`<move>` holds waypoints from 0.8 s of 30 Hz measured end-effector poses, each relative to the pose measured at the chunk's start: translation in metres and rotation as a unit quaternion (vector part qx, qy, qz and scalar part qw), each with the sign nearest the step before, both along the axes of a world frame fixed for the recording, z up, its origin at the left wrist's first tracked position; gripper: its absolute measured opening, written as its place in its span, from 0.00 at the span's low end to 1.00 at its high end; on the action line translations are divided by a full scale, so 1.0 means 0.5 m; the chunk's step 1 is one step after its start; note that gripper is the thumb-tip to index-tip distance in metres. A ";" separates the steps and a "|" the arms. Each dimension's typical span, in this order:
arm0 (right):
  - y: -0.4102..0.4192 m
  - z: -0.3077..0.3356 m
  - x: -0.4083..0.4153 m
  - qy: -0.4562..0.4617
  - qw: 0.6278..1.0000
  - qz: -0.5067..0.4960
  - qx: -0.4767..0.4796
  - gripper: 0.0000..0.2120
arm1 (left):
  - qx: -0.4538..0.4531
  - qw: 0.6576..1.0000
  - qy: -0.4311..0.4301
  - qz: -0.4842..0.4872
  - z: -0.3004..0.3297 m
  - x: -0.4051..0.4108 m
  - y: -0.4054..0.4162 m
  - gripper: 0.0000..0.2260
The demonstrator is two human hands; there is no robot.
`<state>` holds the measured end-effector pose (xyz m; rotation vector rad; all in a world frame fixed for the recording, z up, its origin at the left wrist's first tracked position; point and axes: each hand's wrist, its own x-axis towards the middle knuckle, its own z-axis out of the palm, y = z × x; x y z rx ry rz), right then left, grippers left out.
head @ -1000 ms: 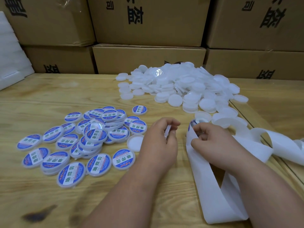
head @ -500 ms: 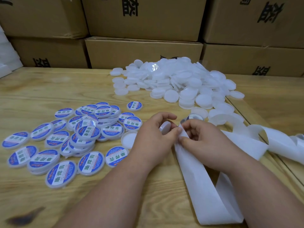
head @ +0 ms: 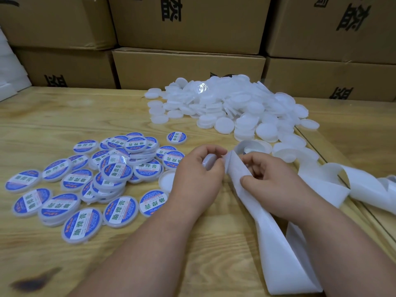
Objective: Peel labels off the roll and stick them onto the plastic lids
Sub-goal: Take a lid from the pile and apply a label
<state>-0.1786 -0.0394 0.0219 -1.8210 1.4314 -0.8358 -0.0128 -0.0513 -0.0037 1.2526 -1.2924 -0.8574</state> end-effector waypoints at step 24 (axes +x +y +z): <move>0.005 0.010 0.005 -0.091 0.978 -0.053 -0.180 0.19 | 0.007 0.995 0.097 0.010 0.015 -0.003 0.003 0.10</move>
